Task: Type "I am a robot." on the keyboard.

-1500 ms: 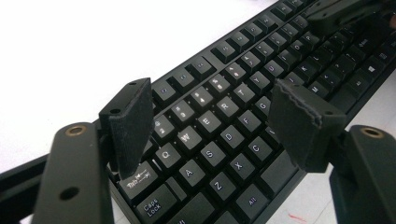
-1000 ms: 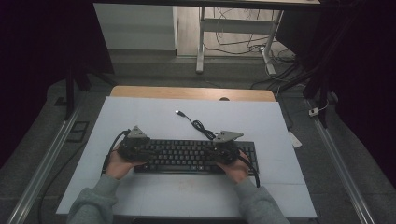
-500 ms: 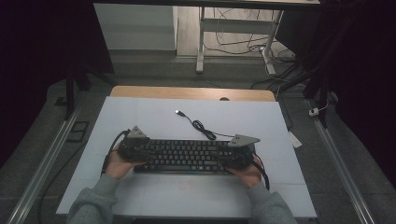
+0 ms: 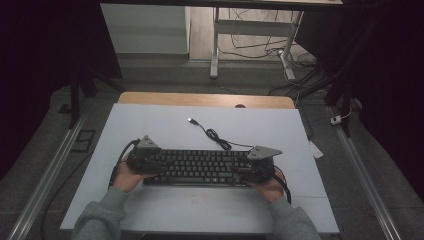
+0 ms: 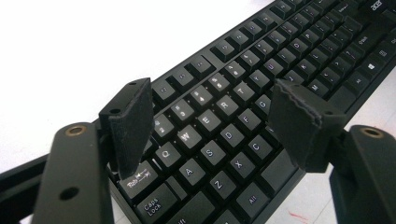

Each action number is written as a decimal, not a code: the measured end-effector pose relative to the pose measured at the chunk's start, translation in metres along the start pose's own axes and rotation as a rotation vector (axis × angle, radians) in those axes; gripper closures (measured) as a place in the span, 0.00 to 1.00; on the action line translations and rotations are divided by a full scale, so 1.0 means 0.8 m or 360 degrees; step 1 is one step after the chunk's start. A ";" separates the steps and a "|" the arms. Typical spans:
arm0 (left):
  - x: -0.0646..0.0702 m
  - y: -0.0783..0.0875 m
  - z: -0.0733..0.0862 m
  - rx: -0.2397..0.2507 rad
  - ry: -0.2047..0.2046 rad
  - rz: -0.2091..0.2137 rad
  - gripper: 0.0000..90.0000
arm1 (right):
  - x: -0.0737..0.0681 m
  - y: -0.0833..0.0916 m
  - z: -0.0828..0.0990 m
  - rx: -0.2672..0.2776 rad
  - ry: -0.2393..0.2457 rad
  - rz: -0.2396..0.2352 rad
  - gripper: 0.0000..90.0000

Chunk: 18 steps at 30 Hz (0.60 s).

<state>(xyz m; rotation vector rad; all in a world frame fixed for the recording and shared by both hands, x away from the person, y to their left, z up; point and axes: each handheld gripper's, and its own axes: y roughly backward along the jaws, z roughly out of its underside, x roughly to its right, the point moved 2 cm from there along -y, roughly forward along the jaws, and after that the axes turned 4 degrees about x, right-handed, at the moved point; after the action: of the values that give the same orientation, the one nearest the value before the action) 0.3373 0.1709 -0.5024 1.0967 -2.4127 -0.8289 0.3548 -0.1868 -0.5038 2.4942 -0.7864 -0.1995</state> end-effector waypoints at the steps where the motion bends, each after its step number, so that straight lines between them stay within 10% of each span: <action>1: 0.000 0.000 0.000 0.0000 -0.0002 0.0000 0.35 | 0.000 0.000 0.000 -0.0002 0.0003 0.0002 0.58; 18: 0.032 -0.011 -0.005 -0.0050 -0.0132 0.0071 0.35 | 0.000 -0.002 0.000 -0.0003 0.0008 0.0003 0.58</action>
<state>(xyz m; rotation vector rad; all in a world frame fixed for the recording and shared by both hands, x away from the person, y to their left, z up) 0.3284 0.1454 -0.5027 1.0122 -2.4735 -0.9114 0.3555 -0.1859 -0.5046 2.4912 -0.7862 -0.1930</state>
